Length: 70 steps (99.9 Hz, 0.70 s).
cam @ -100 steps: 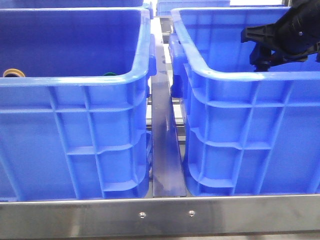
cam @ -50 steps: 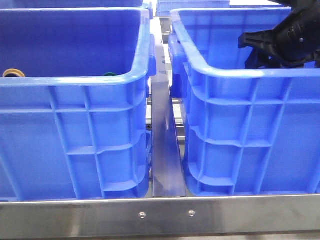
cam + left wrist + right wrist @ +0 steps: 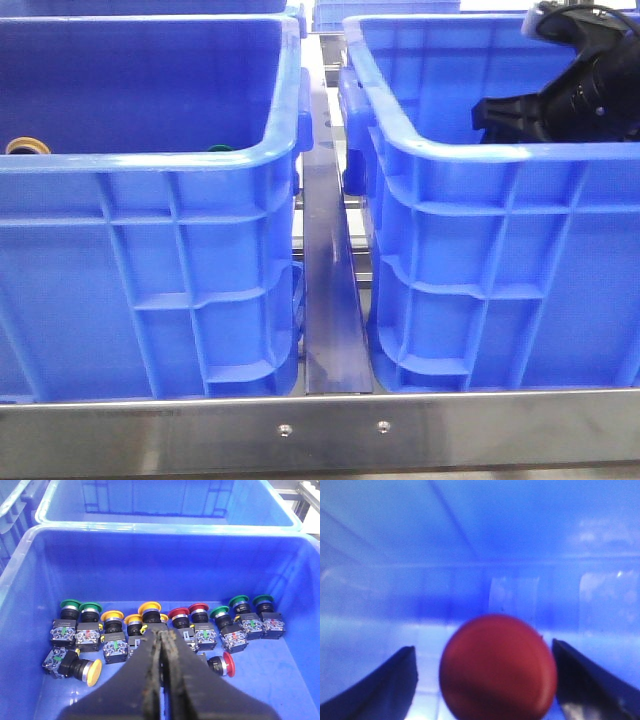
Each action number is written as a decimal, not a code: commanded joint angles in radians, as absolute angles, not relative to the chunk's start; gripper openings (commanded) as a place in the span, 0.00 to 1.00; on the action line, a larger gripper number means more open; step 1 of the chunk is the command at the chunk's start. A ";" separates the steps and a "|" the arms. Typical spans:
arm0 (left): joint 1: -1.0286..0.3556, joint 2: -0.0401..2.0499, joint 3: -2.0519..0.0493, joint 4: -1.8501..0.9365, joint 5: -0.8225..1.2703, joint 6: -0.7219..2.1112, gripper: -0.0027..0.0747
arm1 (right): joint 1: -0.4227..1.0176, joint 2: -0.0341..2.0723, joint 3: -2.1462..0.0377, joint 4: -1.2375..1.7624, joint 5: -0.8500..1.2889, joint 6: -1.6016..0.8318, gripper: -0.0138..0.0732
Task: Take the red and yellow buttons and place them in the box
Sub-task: 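Lower the red button into the empty bin with the right gripper and release, then raise the open right gripper out of the bin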
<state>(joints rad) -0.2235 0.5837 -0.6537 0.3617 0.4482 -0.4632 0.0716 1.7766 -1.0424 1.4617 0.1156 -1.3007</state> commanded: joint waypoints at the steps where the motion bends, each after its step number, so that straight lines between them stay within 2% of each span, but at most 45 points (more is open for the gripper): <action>1: -0.223 0.583 -0.682 0.373 0.368 -0.471 0.01 | 0.071 1.698 -1.061 1.459 0.122 -1.301 0.83; 37: -0.223 0.583 -0.682 0.373 0.368 -0.471 0.01 | 0.071 1.464 -0.988 1.459 0.069 -1.301 0.83; 70: -0.223 0.583 -0.682 0.373 0.368 -0.471 0.01 | 0.071 1.097 -0.836 1.459 0.091 -1.301 0.83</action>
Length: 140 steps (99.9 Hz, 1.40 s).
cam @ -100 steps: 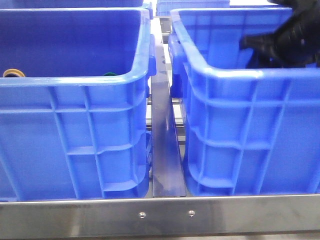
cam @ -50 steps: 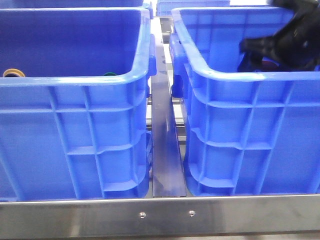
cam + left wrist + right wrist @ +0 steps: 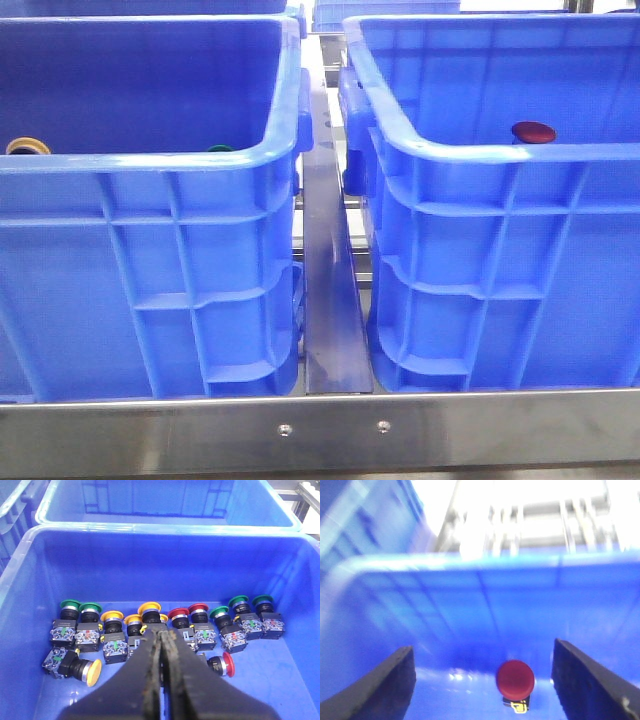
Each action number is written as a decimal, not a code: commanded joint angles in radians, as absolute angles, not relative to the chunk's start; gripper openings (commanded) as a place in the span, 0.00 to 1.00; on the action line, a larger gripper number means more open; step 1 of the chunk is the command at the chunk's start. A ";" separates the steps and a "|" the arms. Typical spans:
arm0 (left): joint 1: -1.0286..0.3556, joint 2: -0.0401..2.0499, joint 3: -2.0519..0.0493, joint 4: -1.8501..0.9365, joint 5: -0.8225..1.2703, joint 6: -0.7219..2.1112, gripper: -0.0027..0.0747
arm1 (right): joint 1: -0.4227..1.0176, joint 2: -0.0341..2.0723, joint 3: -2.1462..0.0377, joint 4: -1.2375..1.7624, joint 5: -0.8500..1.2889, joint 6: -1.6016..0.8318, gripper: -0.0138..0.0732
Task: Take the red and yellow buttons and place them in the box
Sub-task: 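Raise the open right gripper out of the bin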
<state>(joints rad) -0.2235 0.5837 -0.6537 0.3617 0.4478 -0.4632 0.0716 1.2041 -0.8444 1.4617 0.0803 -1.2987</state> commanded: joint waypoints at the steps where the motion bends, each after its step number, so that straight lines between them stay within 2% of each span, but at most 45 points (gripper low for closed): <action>1: -0.223 0.583 -0.682 0.373 0.368 -0.471 0.01 | 0.071 1.080 -0.828 1.459 0.092 -1.301 0.83; 37: -0.223 0.583 -0.682 0.373 0.368 -0.471 0.01 | 0.071 0.709 -0.623 1.459 0.036 -1.300 0.80; 47: -0.223 0.583 -0.682 0.373 0.368 -0.471 0.01 | 0.071 0.644 -0.574 1.459 0.000 -1.300 0.68; 48: -0.223 0.583 -0.682 0.373 0.368 -0.471 0.01 | 0.071 0.624 -0.551 1.459 0.000 -1.300 0.57; 49: -0.223 0.583 -0.682 0.373 0.368 -0.471 0.01 | 0.071 0.620 -0.546 1.459 0.000 -1.300 0.55; 77: -0.223 0.583 -0.682 0.373 0.368 -0.471 0.01 | 0.071 0.603 -0.514 1.459 0.048 -1.300 0.07; 100: -0.223 0.583 -0.682 0.373 0.368 -0.469 0.02 | 0.071 0.603 -0.514 1.467 0.056 -1.300 0.08; 110: -0.223 0.583 -0.682 0.373 0.344 -0.438 0.12 | 0.071 0.603 -0.514 1.467 0.056 -1.300 0.08; 131: -0.223 0.593 -0.682 0.373 0.322 -0.436 0.60 | 0.071 0.603 -0.514 1.467 0.063 -1.300 0.08; 140: -0.223 0.620 -0.682 0.362 0.322 -0.436 0.68 | 0.071 0.603 -0.514 1.467 0.063 -1.300 0.08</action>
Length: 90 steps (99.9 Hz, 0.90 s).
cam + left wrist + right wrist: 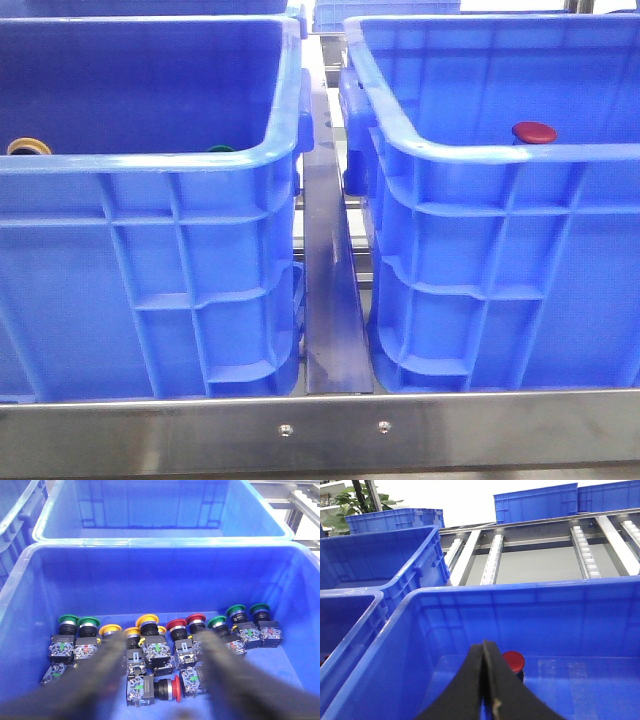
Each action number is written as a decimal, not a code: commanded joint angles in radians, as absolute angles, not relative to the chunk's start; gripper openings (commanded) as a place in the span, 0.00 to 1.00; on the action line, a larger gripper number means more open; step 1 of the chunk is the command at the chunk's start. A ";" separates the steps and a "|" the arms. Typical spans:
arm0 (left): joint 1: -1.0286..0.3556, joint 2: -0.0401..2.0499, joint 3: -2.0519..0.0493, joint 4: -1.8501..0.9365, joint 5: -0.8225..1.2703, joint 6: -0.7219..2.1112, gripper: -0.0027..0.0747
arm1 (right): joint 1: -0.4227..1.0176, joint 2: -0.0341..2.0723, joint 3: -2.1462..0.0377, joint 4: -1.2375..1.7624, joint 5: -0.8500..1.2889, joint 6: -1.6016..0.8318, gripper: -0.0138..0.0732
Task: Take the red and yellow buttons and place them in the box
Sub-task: 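Raise the open right gripper out of the bin, then lower the left gripper into the button bin and grasp a yellow-capped button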
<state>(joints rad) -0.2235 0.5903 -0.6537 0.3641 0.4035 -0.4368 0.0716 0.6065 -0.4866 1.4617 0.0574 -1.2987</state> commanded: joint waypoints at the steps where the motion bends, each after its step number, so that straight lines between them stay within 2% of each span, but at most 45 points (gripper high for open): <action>1: -0.223 0.625 -0.682 0.360 0.322 -0.436 0.69 | 0.071 0.603 -0.514 1.467 0.063 -1.300 0.08; 39: -0.223 0.897 -0.798 0.347 0.307 -0.436 0.69 | 0.071 0.603 -0.514 1.467 0.063 -1.300 0.08; 73: -0.223 1.289 -1.096 0.341 0.509 -0.436 0.69 | 0.071 0.603 -0.514 1.467 0.062 -1.300 0.08; 90: -0.223 1.419 -1.189 0.343 0.569 -0.436 0.69 | 0.071 0.603 -0.514 1.467 0.057 -1.300 0.08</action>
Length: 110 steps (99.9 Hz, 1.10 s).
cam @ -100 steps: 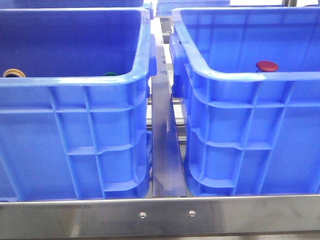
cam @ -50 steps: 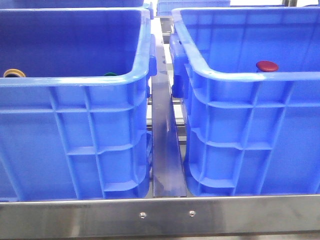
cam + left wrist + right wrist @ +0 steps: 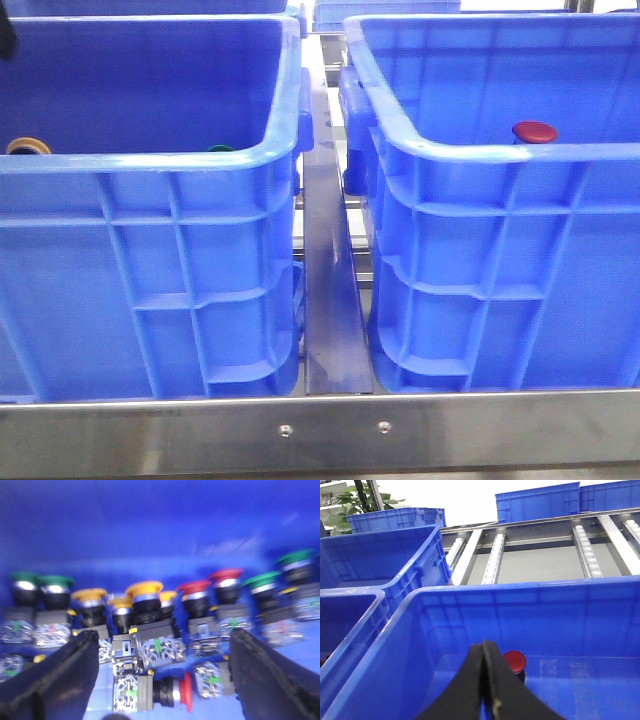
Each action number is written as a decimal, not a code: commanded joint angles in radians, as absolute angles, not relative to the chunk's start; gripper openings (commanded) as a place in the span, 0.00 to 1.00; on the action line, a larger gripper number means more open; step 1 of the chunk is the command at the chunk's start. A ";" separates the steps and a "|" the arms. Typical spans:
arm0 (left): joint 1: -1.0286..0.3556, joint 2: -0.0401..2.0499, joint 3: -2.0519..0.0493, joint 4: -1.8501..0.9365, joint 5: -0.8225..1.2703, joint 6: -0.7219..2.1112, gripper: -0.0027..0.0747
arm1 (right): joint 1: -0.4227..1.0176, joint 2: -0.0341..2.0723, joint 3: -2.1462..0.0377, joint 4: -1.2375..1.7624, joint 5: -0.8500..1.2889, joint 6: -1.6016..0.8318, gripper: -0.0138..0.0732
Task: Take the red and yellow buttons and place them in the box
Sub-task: 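Lower the left gripper into the button bin and grasp a yellow-capped button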
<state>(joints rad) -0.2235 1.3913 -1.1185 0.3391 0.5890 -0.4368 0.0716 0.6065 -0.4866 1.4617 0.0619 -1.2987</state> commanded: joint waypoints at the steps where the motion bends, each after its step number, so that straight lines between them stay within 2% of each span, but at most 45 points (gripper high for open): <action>1: -0.223 1.422 -1.193 0.344 0.569 -0.436 0.69 | 0.071 0.603 -0.514 1.467 0.057 -1.300 0.08; 110: -0.205 1.667 -1.209 0.397 0.515 -0.442 0.69 | 0.071 0.603 -0.514 1.467 0.060 -1.300 0.08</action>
<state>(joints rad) -0.2170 1.6953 -1.1763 0.3794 0.5776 -0.4353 0.0716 0.6065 -0.4866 1.4617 0.0619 -1.2987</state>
